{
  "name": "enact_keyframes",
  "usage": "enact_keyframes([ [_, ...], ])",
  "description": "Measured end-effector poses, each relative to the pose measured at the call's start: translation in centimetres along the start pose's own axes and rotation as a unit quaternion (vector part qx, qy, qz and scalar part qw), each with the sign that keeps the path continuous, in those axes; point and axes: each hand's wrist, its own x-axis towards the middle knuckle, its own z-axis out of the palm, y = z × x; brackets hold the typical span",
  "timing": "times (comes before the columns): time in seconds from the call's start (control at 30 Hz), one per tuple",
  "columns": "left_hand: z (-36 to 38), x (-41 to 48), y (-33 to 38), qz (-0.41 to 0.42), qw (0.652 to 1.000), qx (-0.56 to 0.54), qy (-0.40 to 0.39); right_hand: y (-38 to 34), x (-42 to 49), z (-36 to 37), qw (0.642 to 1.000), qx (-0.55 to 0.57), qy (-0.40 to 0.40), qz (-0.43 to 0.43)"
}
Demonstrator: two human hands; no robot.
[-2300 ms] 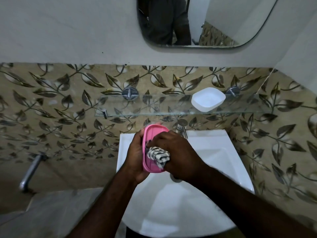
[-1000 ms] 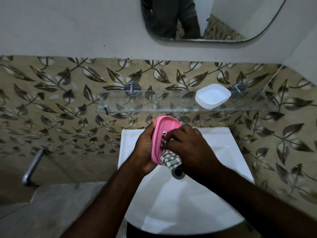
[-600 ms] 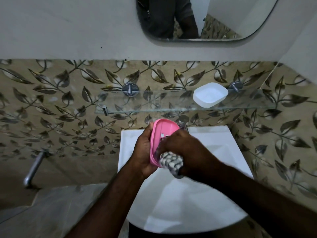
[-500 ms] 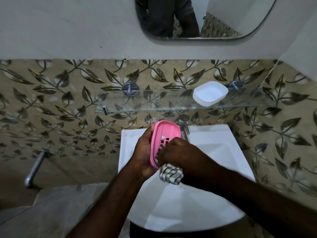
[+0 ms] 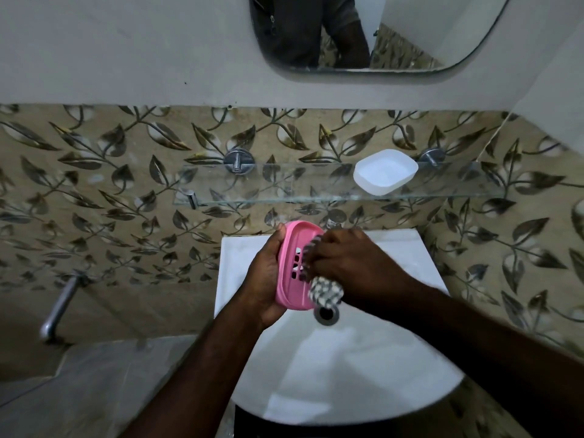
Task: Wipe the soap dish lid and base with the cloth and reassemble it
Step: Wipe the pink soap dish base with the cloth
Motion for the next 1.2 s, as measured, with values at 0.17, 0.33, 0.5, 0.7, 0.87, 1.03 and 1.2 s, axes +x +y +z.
enact_keyframes([
  [0.17,0.6,-0.3,0.2,0.000,1.000,0.019,-0.016,-0.4,-0.1,-1.2,0.998,0.060,-0.002,0.007],
  [0.33,0.5,-0.1,0.1,-0.007,0.999,0.044,-0.019,-0.7,-1.3,-0.6,0.997,-0.043,-0.036,-0.045],
  [0.5,0.9,-0.1,0.3,0.003,0.998,0.064,-0.029,-1.1,-1.0,-0.1,0.999,0.000,-0.022,-0.041],
  [0.7,1.0,0.0,0.1,0.007,0.998,0.069,-0.003,-0.1,-1.5,-0.2,1.000,-0.005,0.010,-0.003],
  [0.87,1.2,0.0,0.6,0.019,0.999,0.051,-0.003,-2.7,-0.6,0.7,0.995,0.055,0.082,0.013],
  [1.03,0.1,-0.2,-0.5,0.004,0.999,0.050,-0.004,-1.6,-1.6,1.6,0.999,0.033,0.024,-0.023],
  [1.2,0.4,-0.4,-1.1,0.005,0.998,0.057,0.016,-1.0,-0.6,1.1,0.997,0.031,0.038,0.066],
])
